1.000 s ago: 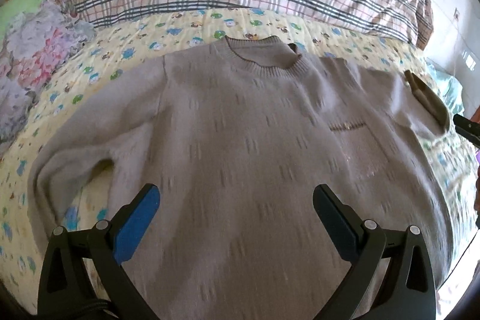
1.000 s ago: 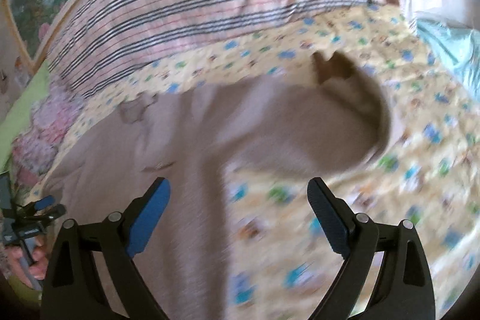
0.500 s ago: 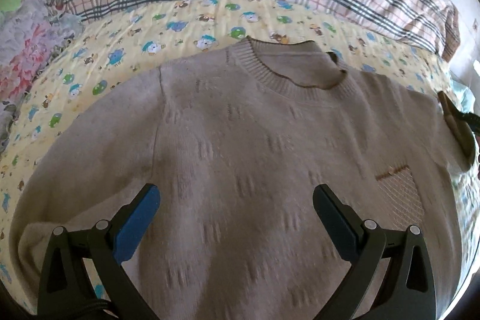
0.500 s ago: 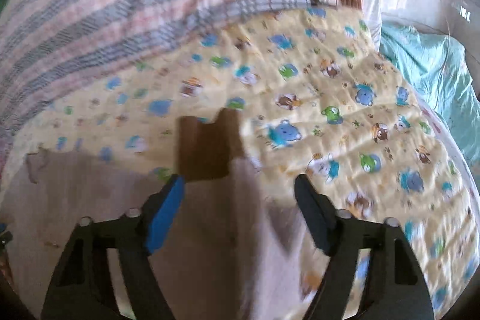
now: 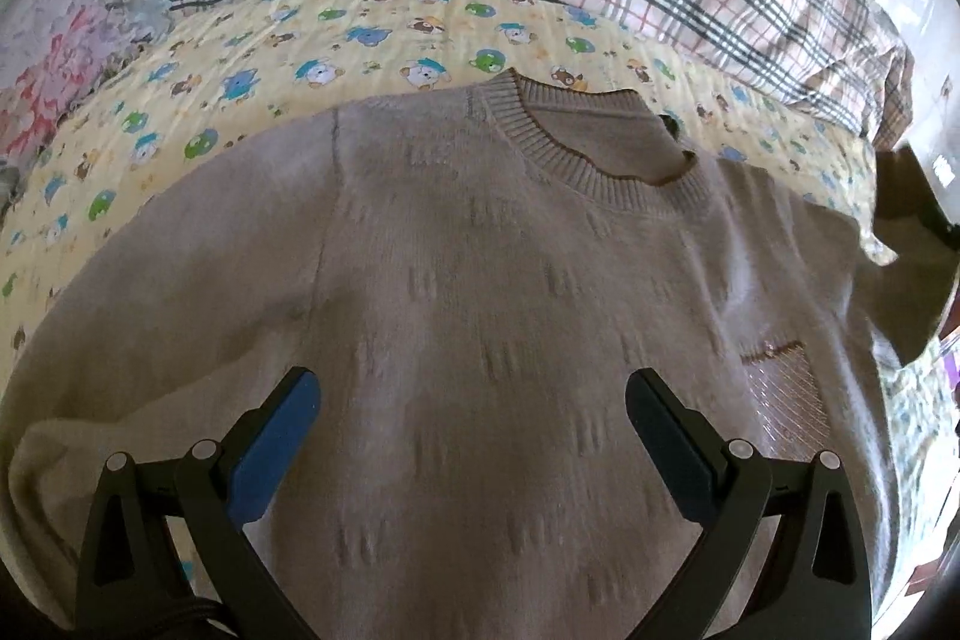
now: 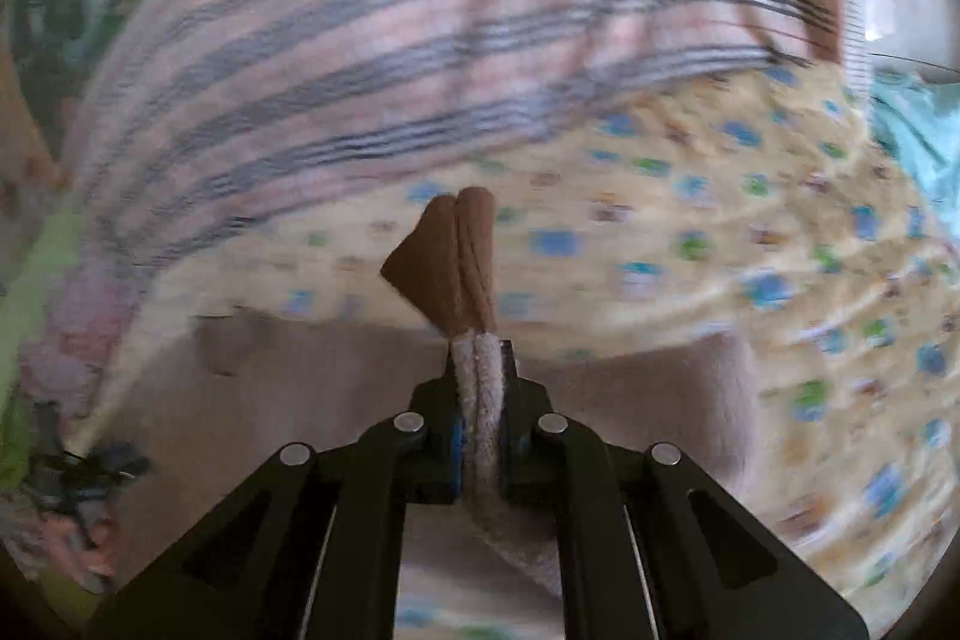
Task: Fold small clothes
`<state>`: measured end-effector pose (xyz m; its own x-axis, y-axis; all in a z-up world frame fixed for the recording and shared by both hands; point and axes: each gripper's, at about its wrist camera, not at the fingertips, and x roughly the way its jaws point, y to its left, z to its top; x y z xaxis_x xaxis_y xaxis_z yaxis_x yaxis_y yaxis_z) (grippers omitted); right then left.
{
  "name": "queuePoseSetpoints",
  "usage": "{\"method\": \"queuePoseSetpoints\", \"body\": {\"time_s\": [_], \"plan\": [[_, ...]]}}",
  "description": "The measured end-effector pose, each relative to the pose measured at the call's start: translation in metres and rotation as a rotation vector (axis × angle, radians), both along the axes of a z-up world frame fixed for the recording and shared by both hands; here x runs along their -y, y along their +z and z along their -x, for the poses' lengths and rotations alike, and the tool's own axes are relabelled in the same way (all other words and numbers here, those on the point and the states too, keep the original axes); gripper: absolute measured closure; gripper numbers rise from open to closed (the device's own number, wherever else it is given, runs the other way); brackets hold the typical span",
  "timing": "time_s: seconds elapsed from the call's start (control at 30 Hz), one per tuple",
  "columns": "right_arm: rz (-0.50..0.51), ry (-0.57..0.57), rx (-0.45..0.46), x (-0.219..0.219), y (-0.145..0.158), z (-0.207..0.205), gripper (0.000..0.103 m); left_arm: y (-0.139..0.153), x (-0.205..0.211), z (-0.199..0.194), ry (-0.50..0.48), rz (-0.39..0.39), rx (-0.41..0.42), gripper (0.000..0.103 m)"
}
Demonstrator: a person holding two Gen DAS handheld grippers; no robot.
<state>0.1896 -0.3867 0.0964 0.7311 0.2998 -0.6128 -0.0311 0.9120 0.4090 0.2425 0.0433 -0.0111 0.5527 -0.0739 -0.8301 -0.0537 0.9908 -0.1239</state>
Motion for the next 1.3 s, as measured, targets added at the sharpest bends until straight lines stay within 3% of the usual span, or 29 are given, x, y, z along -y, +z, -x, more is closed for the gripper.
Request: {"method": "queuePoseSetpoints", "body": {"time_s": [0.17, 0.37, 0.5, 0.6, 0.67, 0.73, 1.0, 1.03, 1.1, 1.13, 1.2, 1.3], "plan": [[-0.147, 0.130, 0.064, -0.105, 0.001, -0.004, 0.094, 0.007, -0.013, 0.026, 0.009, 0.053, 0.021, 0.001], [-0.204, 0.334, -0.040, -0.233, -0.040, -0.022, 0.094, 0.009, -0.038, 0.048, 0.023, 0.115, 0.020, 0.001], [-0.188, 0.407, -0.106, -0.280, -0.066, -0.023, 0.091, 0.010, -0.044, 0.054, 0.012, 0.164, 0.017, 0.001], [-0.219, 0.417, -0.164, -0.285, -0.080, -0.024, 0.084, 0.007, -0.041, 0.050, -0.007, 0.201, 0.000, 0.001], [-0.267, 0.431, -0.158, -0.277, -0.080, -0.020, 0.064, 0.005, -0.036, 0.046, -0.018, 0.217, -0.009, 0.001], [-0.282, 0.425, -0.121, -0.271, -0.071, -0.012, 0.055, 0.001, -0.028, 0.039, -0.030, 0.239, -0.026, 0.001], [-0.268, 0.276, -0.009, -0.190, -0.041, 0.032, 0.053, -0.024, 0.008, -0.001, -0.054, 0.297, -0.110, 0.003], [-0.267, 0.248, -0.005, -0.180, -0.040, 0.036, 0.053, -0.025, 0.014, -0.006, -0.053, 0.274, -0.099, 0.008], [-0.275, 0.176, -0.009, -0.152, -0.042, 0.046, 0.053, -0.024, 0.028, -0.014, -0.077, 0.211, -0.067, 0.054], [-0.276, 0.142, -0.012, -0.142, -0.043, 0.049, 0.053, -0.023, 0.033, -0.017, -0.091, 0.201, -0.072, 0.098], [-0.278, 0.058, -0.010, -0.116, -0.043, 0.056, 0.053, -0.010, 0.035, -0.014, -0.091, 0.186, -0.030, 0.096], [-0.244, -0.064, -0.017, -0.079, -0.042, 0.061, 0.053, 0.028, 0.013, 0.011, -0.033, 0.134, 0.124, 0.097]]}}
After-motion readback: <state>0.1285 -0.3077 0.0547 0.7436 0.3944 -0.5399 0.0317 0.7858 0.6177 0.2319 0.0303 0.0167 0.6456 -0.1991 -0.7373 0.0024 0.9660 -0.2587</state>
